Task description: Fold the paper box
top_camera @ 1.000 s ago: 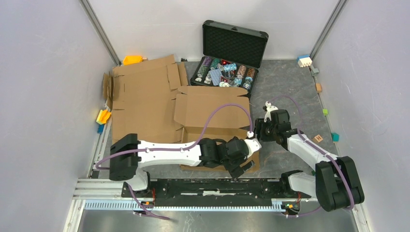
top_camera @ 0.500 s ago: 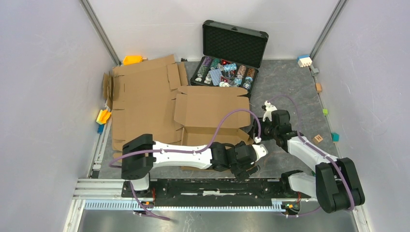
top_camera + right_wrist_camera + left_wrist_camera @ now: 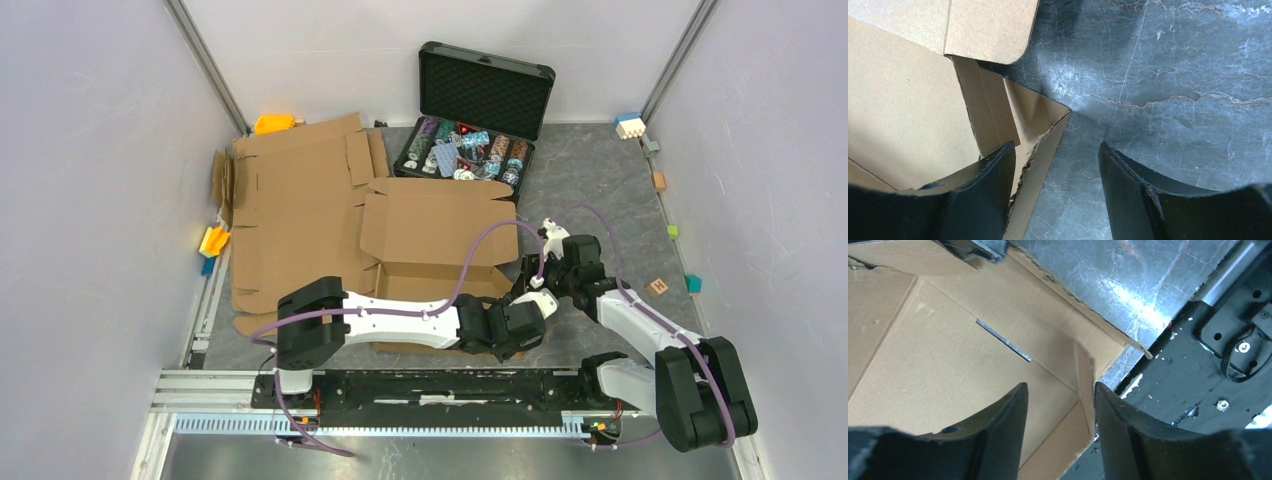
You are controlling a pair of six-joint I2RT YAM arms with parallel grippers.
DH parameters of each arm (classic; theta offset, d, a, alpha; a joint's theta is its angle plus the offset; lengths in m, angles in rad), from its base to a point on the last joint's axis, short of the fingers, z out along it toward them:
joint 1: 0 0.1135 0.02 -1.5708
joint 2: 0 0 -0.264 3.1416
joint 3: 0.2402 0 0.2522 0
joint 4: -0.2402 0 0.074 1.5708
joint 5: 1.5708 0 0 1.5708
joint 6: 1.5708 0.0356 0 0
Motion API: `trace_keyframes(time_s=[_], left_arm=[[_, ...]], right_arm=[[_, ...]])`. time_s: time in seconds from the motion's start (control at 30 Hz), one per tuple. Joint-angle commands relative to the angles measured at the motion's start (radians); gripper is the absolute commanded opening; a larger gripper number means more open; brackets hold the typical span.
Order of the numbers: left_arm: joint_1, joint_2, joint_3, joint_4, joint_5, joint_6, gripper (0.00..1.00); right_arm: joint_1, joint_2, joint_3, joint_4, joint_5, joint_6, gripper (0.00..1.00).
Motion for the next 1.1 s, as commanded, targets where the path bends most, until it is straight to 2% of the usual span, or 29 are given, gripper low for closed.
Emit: trace_keyframes(time_s=[0.0, 0.13, 0.2, 0.4, 0.83, 1.07], left_arm=[[0.019, 0.021, 0.044, -0.035, -0.105, -0.154, 0.57], [0.050, -0.008, 0.022, -0.030, -0.108, -0.223, 0.45], [0.058, -0.021, 0.004, -0.021, -0.110, -0.240, 0.44], [0.076, -0.048, -0.041, 0.016, -0.099, -0.279, 0.44], [0.118, -0.102, -0.156, 0.117, -0.053, -0.321, 0.44], [0.145, -0.136, -0.227, 0.187, -0.016, -0.337, 0.44]], right_arm=[[0.002, -0.034, -0.022, -0.011, -0.005, -0.018, 0.68], [0.004, -0.035, -0.030, -0.012, -0.006, -0.018, 0.68], [0.004, -0.037, -0.033, -0.007, -0.002, -0.013, 0.70], [0.016, -0.018, -0.006, 0.038, -0.005, 0.028, 0.71], [0.180, 0.027, 0.036, 0.082, 0.026, 0.100, 0.71], [0.239, 0.067, 0.058, 0.093, 0.063, 0.126, 0.83]])
